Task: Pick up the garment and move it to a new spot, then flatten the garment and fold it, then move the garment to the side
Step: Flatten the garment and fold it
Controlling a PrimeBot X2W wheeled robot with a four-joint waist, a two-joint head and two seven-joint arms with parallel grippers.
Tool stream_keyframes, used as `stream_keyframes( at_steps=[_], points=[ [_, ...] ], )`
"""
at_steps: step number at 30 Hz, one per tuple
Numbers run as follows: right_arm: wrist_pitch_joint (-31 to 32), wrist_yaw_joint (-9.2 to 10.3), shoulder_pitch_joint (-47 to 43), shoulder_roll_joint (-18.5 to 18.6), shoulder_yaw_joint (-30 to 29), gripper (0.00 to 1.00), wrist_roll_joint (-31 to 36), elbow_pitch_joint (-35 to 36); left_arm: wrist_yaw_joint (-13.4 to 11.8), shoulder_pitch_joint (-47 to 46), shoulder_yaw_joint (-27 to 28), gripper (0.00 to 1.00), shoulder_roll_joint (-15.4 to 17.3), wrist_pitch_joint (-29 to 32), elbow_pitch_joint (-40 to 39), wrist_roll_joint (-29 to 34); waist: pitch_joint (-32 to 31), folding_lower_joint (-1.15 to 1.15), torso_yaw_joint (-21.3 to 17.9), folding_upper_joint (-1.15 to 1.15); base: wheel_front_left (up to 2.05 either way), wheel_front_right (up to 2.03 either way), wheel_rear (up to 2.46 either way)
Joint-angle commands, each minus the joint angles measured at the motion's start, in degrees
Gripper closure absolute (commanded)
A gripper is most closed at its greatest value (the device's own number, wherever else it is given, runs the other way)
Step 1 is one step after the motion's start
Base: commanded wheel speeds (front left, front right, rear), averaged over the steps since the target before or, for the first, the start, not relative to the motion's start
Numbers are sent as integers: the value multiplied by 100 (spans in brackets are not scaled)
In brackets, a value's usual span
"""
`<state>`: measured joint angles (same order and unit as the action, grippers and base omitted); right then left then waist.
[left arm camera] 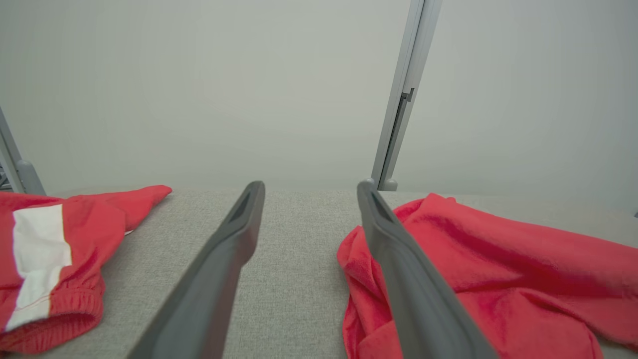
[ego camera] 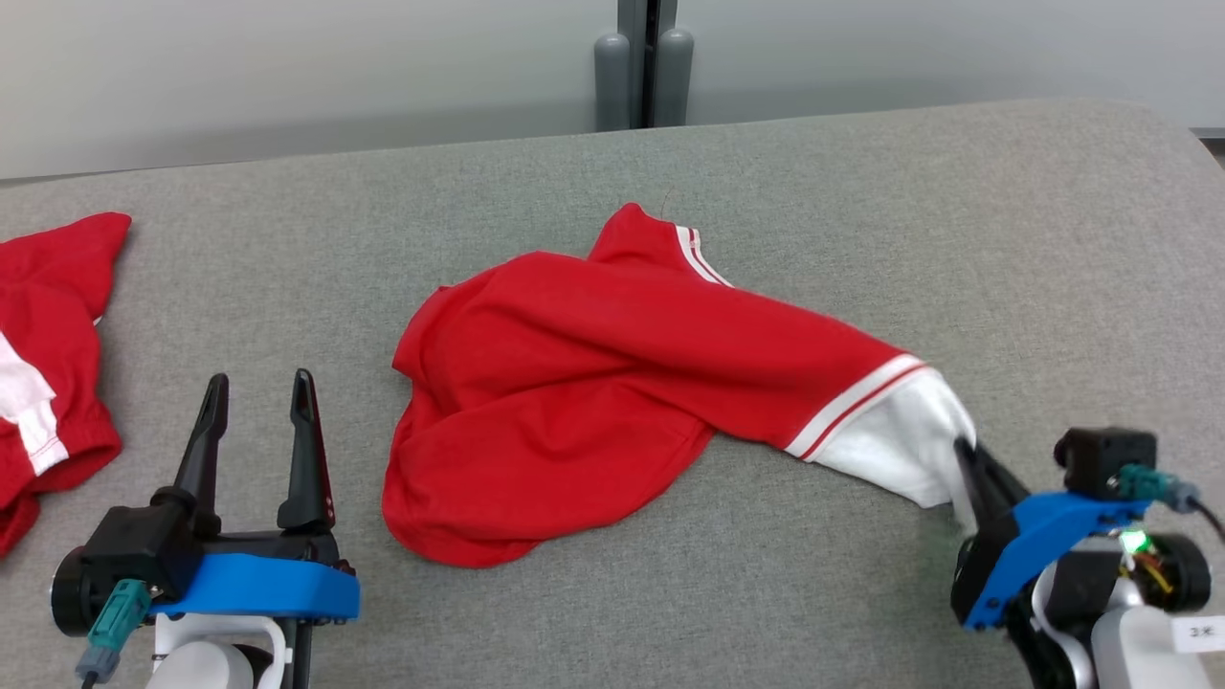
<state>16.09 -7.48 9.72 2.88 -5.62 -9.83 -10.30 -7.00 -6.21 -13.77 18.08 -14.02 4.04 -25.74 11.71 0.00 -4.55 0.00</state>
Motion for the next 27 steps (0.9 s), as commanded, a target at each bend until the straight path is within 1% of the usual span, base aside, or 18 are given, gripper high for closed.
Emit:
stream_keyframes(
  at_steps=[1,2,3,7,11,14,17,19,21,27],
  points=[
    [58,-3,-130,3,17,100,27,-207,47,-84,-13,0,35,13,20,-6,-14,0,21,0,0,0,0],
    [171,-3,-165,3,39,79,24,-376,45,-94,-32,0,36,24,34,-14,-18,0,41,0,0,0,0],
    [253,-3,-159,4,59,0,-35,-489,48,-88,-47,0,39,27,43,-14,-24,0,64,0,0,0,0],
    [264,-3,-53,7,-9,0,-130,-554,60,-71,-73,0,62,58,58,-7,-52,0,146,0,0,0,0],
    [135,-3,317,3,-110,0,-242,-173,52,-32,-96,0,87,75,26,-1,-72,0,256,0,0,0,0],
    [308,-3,777,4,-30,0,-235,60,48,-64,-118,0,95,92,-9,18,-28,0,363,0,0,0,0],
    [680,-3,1365,1,203,0,-86,27,60,-135,-178,0,93,121,-48,49,55,0,499,0,0,0,0],
    [951,-3,1819,4,392,0,-93,-211,76,-173,-221,0,94,133,-68,70,139,0,598,0,0,0,0],
    [1170,-3,2224,69,579,0,-185,-604,92,-234,-293,0,85,155,-58,113,222,0,735,0,0,0,0],
    [1494,-3,3165,392,937,0,-158,-1858,180,-510,-507,0,-64,136,-42,179,548,0,1198,0,0,0,0]
  ],
)
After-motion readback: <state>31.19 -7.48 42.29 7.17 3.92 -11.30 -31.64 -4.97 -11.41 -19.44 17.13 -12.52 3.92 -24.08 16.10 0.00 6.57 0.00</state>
